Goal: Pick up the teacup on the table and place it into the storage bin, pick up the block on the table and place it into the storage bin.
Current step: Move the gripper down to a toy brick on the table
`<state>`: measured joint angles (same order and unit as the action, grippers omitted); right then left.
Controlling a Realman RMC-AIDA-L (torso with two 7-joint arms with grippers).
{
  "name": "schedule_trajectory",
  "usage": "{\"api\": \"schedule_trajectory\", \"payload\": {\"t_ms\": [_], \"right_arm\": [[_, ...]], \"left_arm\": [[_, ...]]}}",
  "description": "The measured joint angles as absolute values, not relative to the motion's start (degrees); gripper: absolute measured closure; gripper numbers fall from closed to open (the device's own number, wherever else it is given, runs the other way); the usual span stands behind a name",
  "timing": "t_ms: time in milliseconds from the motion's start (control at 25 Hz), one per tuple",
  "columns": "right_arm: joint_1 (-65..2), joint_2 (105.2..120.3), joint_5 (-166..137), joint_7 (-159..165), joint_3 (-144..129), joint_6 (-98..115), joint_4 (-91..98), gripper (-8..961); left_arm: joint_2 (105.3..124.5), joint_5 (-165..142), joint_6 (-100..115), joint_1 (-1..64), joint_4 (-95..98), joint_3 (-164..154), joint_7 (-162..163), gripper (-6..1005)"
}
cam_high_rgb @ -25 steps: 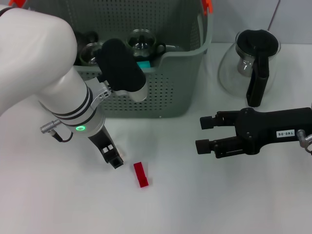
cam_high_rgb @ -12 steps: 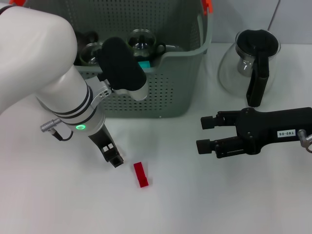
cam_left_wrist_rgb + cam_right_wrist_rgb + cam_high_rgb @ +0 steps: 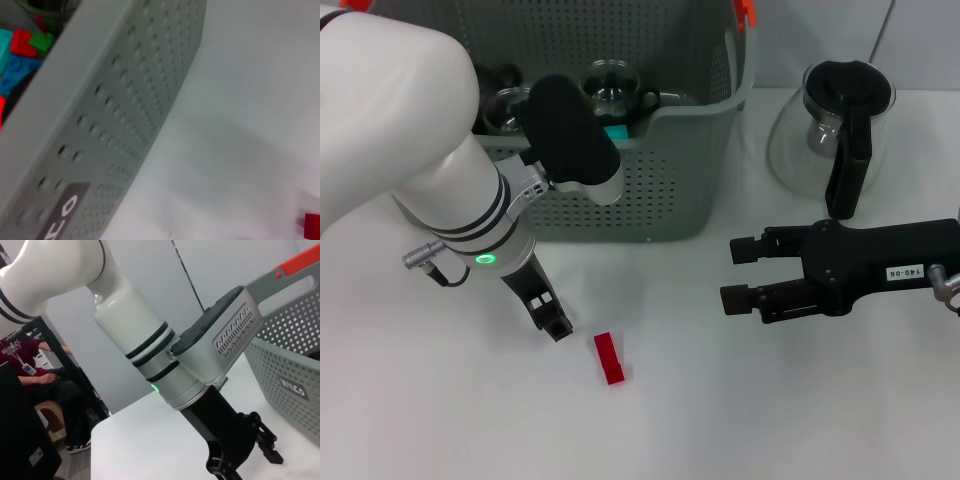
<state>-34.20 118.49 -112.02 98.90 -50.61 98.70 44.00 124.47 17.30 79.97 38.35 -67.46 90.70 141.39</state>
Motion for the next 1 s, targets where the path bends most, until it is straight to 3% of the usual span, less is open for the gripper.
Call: {"api": "schedule_trajectory", "payload": {"t_ms": [1000], "right_arm": [[-34.4, 118.48, -112.2, 99.0, -50.6, 98.7, 43.9, 56]], "left_arm": [[124.63, 15.7, 79.8, 38.5, -67.3, 88.0, 146.2, 295]]}}
